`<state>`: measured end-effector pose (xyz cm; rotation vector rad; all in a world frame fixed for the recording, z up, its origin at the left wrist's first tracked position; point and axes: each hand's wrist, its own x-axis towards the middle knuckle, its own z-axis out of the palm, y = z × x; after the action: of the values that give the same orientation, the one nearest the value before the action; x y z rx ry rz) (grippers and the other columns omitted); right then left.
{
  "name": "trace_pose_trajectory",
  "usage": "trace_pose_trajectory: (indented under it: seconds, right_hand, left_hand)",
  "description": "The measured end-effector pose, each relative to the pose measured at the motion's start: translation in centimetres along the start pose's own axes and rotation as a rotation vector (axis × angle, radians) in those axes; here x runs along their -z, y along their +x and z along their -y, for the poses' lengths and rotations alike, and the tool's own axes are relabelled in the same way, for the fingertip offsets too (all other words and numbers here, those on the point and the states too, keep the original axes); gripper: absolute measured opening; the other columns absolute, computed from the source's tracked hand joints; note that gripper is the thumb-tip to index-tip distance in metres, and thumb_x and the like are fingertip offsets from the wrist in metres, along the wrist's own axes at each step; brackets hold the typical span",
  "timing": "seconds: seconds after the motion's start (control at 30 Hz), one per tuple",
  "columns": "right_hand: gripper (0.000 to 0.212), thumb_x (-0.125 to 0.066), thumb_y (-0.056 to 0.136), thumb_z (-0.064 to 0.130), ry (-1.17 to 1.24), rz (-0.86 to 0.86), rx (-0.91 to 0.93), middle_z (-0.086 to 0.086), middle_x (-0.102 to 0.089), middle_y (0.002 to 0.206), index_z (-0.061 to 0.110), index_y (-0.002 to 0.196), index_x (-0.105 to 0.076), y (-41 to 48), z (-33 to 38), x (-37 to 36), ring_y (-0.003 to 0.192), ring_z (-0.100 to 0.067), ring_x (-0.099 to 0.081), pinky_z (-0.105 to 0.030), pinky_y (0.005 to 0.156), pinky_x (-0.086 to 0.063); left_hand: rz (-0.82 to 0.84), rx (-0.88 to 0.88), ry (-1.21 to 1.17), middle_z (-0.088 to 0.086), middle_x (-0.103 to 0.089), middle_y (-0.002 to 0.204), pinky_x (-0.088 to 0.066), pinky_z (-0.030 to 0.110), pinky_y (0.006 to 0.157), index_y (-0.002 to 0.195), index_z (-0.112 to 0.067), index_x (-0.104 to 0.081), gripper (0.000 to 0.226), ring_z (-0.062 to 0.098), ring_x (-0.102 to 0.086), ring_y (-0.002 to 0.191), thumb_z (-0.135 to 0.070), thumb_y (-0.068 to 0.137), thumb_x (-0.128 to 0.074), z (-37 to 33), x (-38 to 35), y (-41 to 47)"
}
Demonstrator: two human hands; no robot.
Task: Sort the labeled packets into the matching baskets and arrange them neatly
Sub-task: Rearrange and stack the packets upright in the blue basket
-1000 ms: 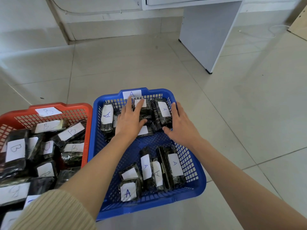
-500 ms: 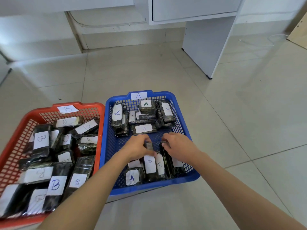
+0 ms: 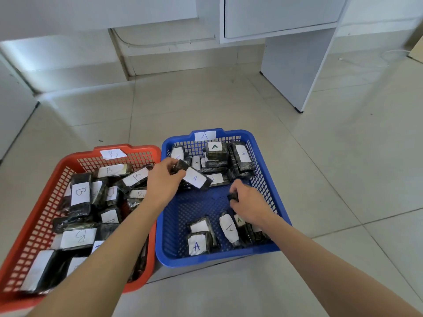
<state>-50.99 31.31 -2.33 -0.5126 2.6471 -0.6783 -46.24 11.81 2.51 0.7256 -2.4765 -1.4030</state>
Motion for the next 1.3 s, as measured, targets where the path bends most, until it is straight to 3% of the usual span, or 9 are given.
trace_pose_trajectory:
  seconds: [0.13, 0.3, 0.5, 0.7, 0.8, 0.93, 1.03, 1.1, 1.3]
  right_hand:
    - [0.014, -0.052, 0.09, 0.019, 0.375, -0.446, -0.025, 0.001, -0.061, 0.099, 0.025, 0.102, -0.048, 0.1, 0.1, 2.3, 0.078, -0.016, -0.056, -0.039, 0.074, -0.051]
    - [0.019, -0.054, 0.088, 0.015, 0.513, -0.671, -0.012, 0.002, -0.064, 0.094, 0.026, 0.102, -0.051, 0.0, -0.5, 5.5, 0.076, -0.018, -0.061, -0.038, 0.072, -0.052]
    - [0.02, -0.055, 0.089, 0.015, 0.48, -0.549, -0.039, 0.001, -0.062, 0.092, 0.03, 0.102, -0.051, -0.5, -2.8, 4.1, 0.086, -0.023, -0.06, -0.042, 0.078, -0.05]
    - [0.02, -0.054, 0.091, 0.017, 0.415, -0.524, -0.021, 0.0, -0.058, 0.096, 0.03, 0.105, -0.049, -0.4, -3.5, 3.5, 0.094, -0.019, -0.054, -0.031, 0.078, -0.043]
    - [0.018, -0.057, 0.089, 0.019, 0.382, -0.528, -0.035, 0.001, -0.056, 0.091, 0.027, 0.104, -0.052, -0.7, -3.4, 3.7, 0.089, -0.015, -0.051, -0.025, 0.072, -0.036]
    - [0.012, -0.063, 0.085, 0.017, 0.532, -0.601, -0.06, 0.0, -0.062, 0.079, 0.022, 0.093, -0.055, -0.7, -2.6, 3.9, 0.068, -0.006, -0.055, -0.017, 0.061, -0.041]
    - [0.011, -0.063, 0.086, 0.015, 0.663, -0.623, -0.102, 0.004, -0.062, 0.076, 0.016, 0.093, -0.055, -0.3, -1.5, 4.1, 0.06, 0.003, -0.053, -0.008, 0.057, -0.042]
    - [0.012, -0.063, 0.086, 0.016, 0.747, -0.626, -0.149, 0.001, -0.064, 0.079, 0.016, 0.093, -0.054, 0.0, -0.9, 4.1, 0.067, -0.005, -0.061, -0.013, 0.063, -0.048]
    - [0.014, -0.064, 0.087, 0.009, 1.032, -0.495, -0.231, -0.013, -0.068, 0.093, 0.011, 0.092, -0.051, 0.4, 0.4, 3.9, 0.065, -0.019, -0.07, -0.025, 0.068, -0.056]
  left_hand:
    - [-0.009, 0.184, -0.237, 0.011, -0.067, 0.098, -0.055, 0.04, 0.082, 0.099, -0.008, -0.056, 0.015, 0.025, -0.067, 0.08, -0.006, 0.086, -0.064, 1.2, -2.6, -0.8]
    - [0.059, 0.512, -0.414, 0.017, -0.059, 0.109, -0.054, 0.033, 0.077, 0.105, -0.003, -0.055, 0.023, 0.026, -0.061, 0.088, 0.001, 0.085, -0.064, 3.1, -7.2, -0.2]
    - [0.103, 0.502, -0.248, 0.011, -0.062, 0.095, -0.052, 0.043, 0.09, 0.086, -0.008, -0.059, 0.013, 0.028, -0.062, 0.093, -0.009, 0.082, -0.072, 2.9, -10.4, 0.6]
    - [0.038, 0.319, -0.014, 0.008, -0.064, 0.095, -0.049, 0.031, 0.076, 0.109, -0.009, -0.057, 0.035, 0.024, -0.061, 0.089, -0.019, 0.08, -0.074, 2.2, -11.9, 0.2]
    - [0.0, 0.226, 0.089, 0.005, -0.06, 0.088, -0.043, 0.031, 0.067, 0.101, -0.012, -0.051, 0.034, 0.023, -0.059, 0.084, -0.022, 0.079, -0.075, 2.6, -11.9, 0.0]
    - [-0.048, 0.179, 0.155, 0.007, -0.057, 0.107, -0.044, 0.03, 0.074, 0.102, -0.01, -0.057, 0.034, 0.019, -0.055, 0.088, -0.028, 0.079, -0.074, 2.9, -11.7, 0.1]
    - [-0.108, 0.077, 0.02, 0.004, -0.061, 0.099, -0.044, 0.026, 0.065, 0.097, -0.011, -0.06, 0.027, 0.013, -0.055, 0.077, -0.037, 0.091, -0.058, 2.1, -10.6, -0.8]
    - [0.01, 0.082, -0.126, 0.004, -0.065, 0.086, -0.045, 0.025, 0.063, 0.093, -0.011, -0.062, 0.033, 0.012, -0.058, 0.07, -0.042, 0.094, -0.05, 1.8, -9.6, -1.4]
    - [0.251, 0.274, -0.569, 0.01, -0.066, 0.1, -0.056, 0.028, 0.074, 0.111, -0.016, -0.057, 0.031, 0.023, -0.069, 0.087, -0.015, 0.083, -0.07, 2.5, -7.2, -1.5]
